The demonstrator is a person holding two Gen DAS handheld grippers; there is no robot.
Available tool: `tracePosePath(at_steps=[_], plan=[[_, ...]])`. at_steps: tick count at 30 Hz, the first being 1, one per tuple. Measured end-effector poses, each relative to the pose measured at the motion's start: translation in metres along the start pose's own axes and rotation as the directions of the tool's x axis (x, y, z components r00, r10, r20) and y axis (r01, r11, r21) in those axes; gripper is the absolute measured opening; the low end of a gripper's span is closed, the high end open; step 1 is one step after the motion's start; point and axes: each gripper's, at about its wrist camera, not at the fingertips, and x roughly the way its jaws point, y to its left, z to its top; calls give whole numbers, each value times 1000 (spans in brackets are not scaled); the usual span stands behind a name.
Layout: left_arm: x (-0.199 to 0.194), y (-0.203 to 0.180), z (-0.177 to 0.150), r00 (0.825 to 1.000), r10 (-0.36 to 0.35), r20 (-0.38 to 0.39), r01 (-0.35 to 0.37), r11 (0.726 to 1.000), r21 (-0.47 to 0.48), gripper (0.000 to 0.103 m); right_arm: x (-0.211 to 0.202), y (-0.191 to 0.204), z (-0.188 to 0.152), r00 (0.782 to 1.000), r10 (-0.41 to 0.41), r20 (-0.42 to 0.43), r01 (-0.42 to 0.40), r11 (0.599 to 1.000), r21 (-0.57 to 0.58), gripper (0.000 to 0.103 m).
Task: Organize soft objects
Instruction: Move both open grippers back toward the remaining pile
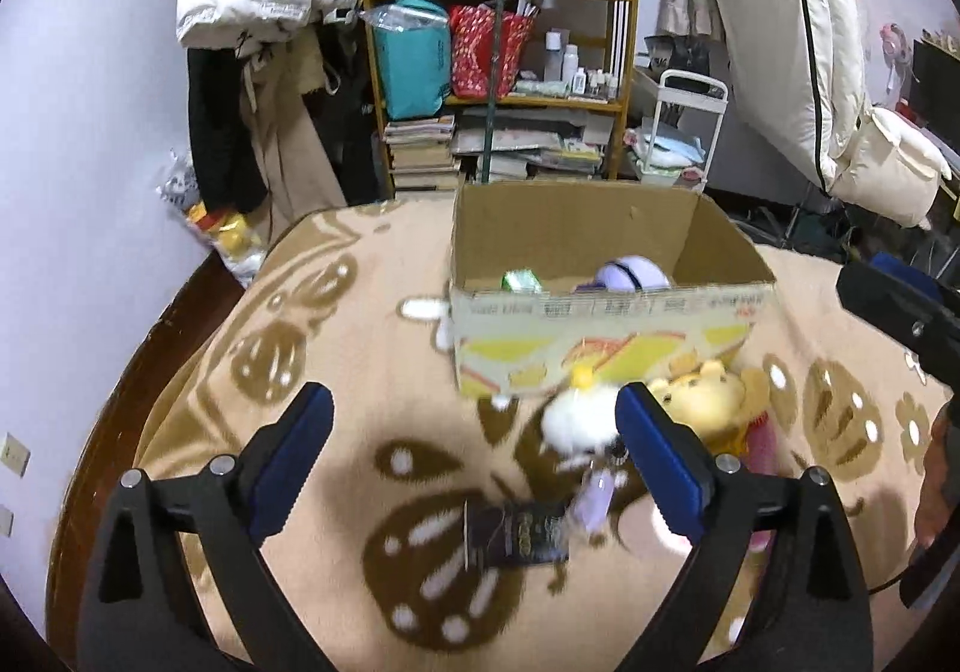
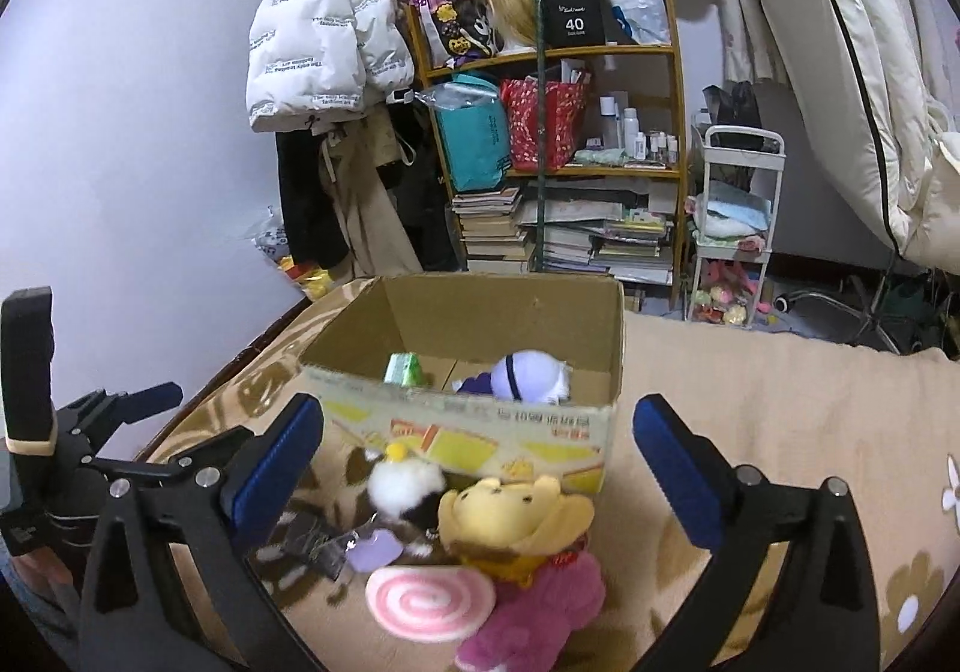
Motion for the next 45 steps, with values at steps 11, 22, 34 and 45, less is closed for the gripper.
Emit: tracePosePath(at_steps=[11, 22, 34, 45], plan=[[-21, 4, -19, 1000, 21, -1, -21, 1000, 0, 94, -14, 12, -18, 999, -9, -52, 8, 1000, -20, 103], [4, 3, -17, 999, 22, -31, -22, 1000, -1, 94, 2, 9, -22, 995, -60, -79, 56, 997, -58, 103], [41, -7, -14, 993, -56, -109, 53, 998, -26, 94, 42, -14, -20, 983, -58, -174, 63, 998, 25, 103], [79, -29, -21, 970, -95, -224, 104, 994, 28, 94, 78, -23, -28, 965, -41, -260, 51, 998, 33, 103]])
